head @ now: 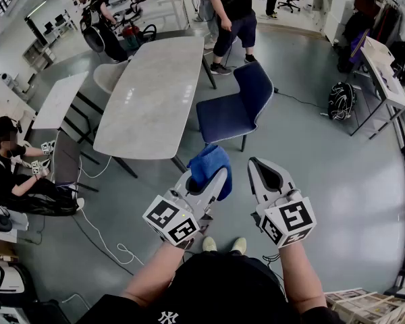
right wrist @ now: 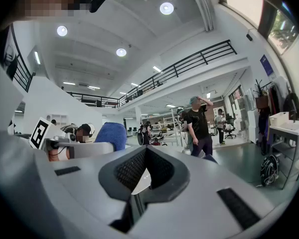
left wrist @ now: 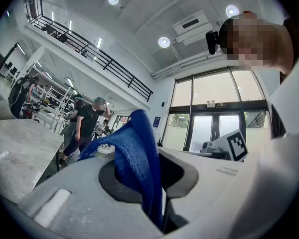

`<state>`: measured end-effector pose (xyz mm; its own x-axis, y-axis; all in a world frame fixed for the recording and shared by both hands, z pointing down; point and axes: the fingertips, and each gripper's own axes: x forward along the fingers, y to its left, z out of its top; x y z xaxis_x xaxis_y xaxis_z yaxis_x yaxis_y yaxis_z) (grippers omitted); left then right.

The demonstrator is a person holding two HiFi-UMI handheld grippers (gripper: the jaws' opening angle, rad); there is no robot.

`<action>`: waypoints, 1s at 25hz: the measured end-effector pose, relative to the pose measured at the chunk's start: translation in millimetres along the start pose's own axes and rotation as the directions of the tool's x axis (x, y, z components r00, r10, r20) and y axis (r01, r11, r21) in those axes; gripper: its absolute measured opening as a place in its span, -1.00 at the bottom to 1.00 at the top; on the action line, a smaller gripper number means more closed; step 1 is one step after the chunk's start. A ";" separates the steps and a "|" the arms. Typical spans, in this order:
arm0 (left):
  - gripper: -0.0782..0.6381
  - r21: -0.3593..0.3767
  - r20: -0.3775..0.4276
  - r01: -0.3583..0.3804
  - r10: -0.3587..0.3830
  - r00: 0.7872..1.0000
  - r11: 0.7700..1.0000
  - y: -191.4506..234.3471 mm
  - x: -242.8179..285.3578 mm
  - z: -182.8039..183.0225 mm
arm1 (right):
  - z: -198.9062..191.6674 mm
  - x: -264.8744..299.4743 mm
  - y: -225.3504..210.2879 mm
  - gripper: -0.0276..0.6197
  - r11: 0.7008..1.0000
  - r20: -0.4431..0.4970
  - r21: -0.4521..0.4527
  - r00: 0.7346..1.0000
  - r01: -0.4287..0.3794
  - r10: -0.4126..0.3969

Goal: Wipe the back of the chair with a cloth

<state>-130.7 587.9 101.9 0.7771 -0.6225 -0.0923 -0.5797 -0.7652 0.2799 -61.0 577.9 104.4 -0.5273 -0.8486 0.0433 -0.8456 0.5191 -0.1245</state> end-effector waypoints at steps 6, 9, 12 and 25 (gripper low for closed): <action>-0.60 0.002 -0.012 0.001 -0.001 1.000 1.000 -17.8 15.1 -7.9 | -1.0 -14.7 -16.7 -0.88 1.000 -0.003 0.007 1.000 -0.005 0.005; -0.61 0.008 -0.019 0.003 -0.003 1.000 1.000 -22.5 21.7 -10.7 | -1.5 -17.0 -22.9 -0.88 1.000 0.001 0.013 1.000 -0.011 0.011; -0.60 0.012 -0.026 0.003 -0.002 1.000 1.000 -25.9 27.9 -14.9 | 0.5 -20.2 -27.6 -0.88 0.998 0.026 0.042 0.999 -0.040 0.039; -0.60 0.026 -0.041 -0.040 0.041 0.998 0.999 -5.7 48.2 -22.7 | 2.9 -24.2 -70.1 -0.88 0.992 0.069 0.121 0.997 -0.027 0.018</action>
<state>-84.3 566.0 117.5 0.7619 -0.6463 -0.0417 -0.6165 -0.7436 0.2588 11.3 561.8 109.2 -0.5357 -0.8440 -0.0273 -0.8151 0.5253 -0.2443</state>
